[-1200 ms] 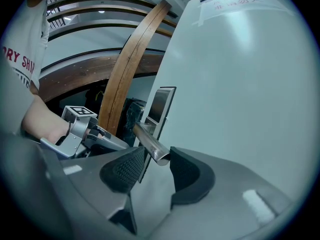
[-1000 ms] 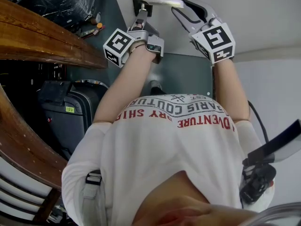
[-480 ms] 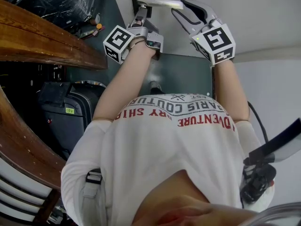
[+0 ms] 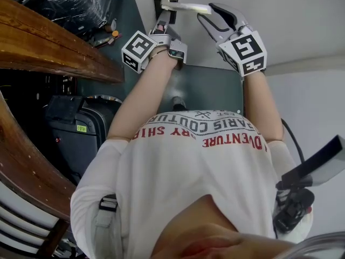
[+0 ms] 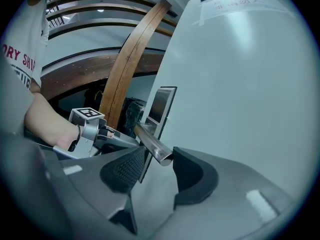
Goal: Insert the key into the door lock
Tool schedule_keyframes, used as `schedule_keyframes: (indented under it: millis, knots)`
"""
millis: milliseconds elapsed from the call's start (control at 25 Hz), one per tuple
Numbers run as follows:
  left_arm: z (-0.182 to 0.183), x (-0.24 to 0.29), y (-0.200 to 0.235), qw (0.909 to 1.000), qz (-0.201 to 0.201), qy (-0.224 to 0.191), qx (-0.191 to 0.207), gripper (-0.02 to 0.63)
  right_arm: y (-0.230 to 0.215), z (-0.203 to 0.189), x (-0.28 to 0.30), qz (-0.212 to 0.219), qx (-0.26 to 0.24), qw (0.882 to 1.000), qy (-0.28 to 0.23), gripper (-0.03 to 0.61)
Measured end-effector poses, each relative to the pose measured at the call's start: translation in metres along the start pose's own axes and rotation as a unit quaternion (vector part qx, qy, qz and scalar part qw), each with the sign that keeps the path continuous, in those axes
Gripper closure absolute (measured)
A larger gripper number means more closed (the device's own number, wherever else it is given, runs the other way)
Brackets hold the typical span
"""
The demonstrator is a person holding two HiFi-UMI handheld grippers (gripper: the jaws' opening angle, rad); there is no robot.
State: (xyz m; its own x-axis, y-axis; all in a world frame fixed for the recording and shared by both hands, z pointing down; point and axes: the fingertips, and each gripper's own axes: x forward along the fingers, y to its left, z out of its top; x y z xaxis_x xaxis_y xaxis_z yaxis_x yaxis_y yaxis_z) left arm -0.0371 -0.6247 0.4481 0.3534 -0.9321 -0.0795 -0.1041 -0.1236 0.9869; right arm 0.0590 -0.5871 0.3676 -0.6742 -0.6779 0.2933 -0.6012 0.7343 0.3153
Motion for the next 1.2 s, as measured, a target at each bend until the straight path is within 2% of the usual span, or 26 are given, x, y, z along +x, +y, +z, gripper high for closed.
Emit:
schedule_keyframes:
  millis: [80,160,240,280,320,360,440,480,520,600,680,800,840,920,1080,1200]
  knots:
    - [-0.002,-0.007,-0.005,0.9995,-0.013,0.017,0.023,0.506,0.001,-0.002,-0.005,-0.010,0.019,1.000,0.000,0.428]
    - [-0.003,-0.025,-0.017,0.9969,-0.023,0.037,0.066,0.495,0.005,0.002,-0.019,-0.036,0.037,0.999,-0.002,0.428]
    - [-0.006,-0.056,-0.039,0.9887,-0.039,0.065,0.129,0.495,0.020,0.014,-0.045,-0.065,0.040,0.997,-0.003,0.428]
    - [-0.011,-0.075,-0.051,0.9800,-0.044,0.086,0.174,0.495,0.035,0.022,-0.059,-0.066,0.043,0.997,-0.004,0.428]
    - [-0.016,-0.094,-0.061,0.9656,-0.040,0.110,0.232,0.495,0.054,0.029,-0.072,-0.053,0.050,0.997,-0.007,0.428]
    - [-0.022,-0.113,-0.067,0.9437,-0.030,0.133,0.301,0.495,0.077,0.033,-0.082,-0.027,0.066,0.997,-0.011,0.428]
    - [-0.033,-0.148,-0.078,0.8865,-0.020,0.166,0.432,0.497,0.120,0.030,-0.094,0.034,0.111,0.993,-0.019,0.446]
    - [-0.040,-0.163,-0.087,0.8595,-0.029,0.177,0.478,0.531,0.137,0.027,-0.098,0.057,0.131,0.990,-0.023,0.497]
    - [-0.047,-0.177,-0.097,0.8366,-0.045,0.189,0.512,0.614,0.152,0.025,-0.103,0.075,0.145,0.986,-0.026,0.567]
    - [-0.065,-0.208,-0.118,0.8020,-0.084,0.219,0.549,0.614,0.185,0.026,-0.118,0.101,0.154,0.983,-0.029,0.577]
    - [-0.082,-0.249,-0.134,0.7756,-0.115,0.251,0.568,0.614,0.221,0.032,-0.139,0.116,0.146,0.982,-0.029,0.577]
    - [-0.100,-0.303,-0.140,0.7366,-0.132,0.290,0.597,0.614,0.265,0.043,-0.163,0.135,0.141,0.980,-0.027,0.577]
    - [-0.106,-0.319,-0.140,0.7287,-0.134,0.300,0.601,0.614,0.278,0.045,-0.170,0.140,0.139,0.980,-0.024,0.577]
    - [-0.117,-0.347,-0.144,0.7233,-0.140,0.317,0.597,0.614,0.301,0.051,-0.184,0.149,0.134,0.980,-0.018,0.577]
    - [-0.130,-0.390,-0.162,0.7211,-0.155,0.326,0.592,0.614,0.335,0.065,-0.210,0.156,0.117,0.981,-0.017,0.577]
    - [-0.140,-0.420,-0.169,0.7238,-0.153,0.326,0.589,0.614,0.361,0.067,-0.230,0.163,0.113,0.980,-0.013,0.577]
